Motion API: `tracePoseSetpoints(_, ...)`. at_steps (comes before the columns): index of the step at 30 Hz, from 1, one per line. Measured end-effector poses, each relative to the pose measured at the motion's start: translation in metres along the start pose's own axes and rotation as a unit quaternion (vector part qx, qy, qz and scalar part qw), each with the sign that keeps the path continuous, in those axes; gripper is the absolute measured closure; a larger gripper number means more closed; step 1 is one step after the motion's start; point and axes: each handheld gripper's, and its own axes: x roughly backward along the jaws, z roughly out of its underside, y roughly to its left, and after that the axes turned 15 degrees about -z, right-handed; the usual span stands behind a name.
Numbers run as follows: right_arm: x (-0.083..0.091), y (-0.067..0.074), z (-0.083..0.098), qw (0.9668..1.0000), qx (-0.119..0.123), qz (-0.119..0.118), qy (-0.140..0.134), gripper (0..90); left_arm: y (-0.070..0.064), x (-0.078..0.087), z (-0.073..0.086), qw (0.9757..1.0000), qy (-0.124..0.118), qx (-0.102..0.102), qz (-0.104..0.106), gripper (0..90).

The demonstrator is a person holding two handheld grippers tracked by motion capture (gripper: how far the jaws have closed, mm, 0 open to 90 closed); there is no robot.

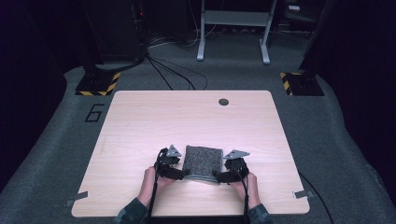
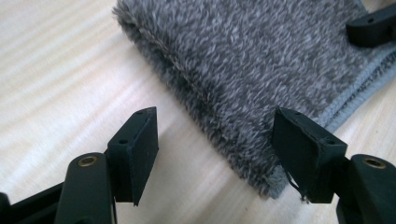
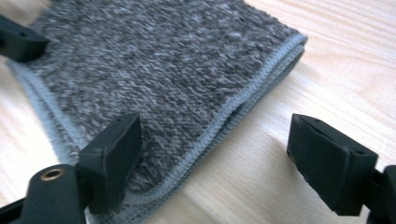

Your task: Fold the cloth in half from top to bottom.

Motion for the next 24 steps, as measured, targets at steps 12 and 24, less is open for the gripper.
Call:
tracePoseSetpoints(12, -0.012, -0.018, -0.011, 0.9998, 0.012, 0.003, 0.016, 0.9, -0.008, 0.002, 0.007, 0.9993, -0.013, 0.013, -0.034, 28.8)
tracePoseSetpoints(24, -0.013, -0.024, -0.014, 0.9998, 0.01, 0.007, 0.018, 0.0, -0.009, -0.001, 0.004, 0.999, -0.012, 0.013, -0.04, 25.4)
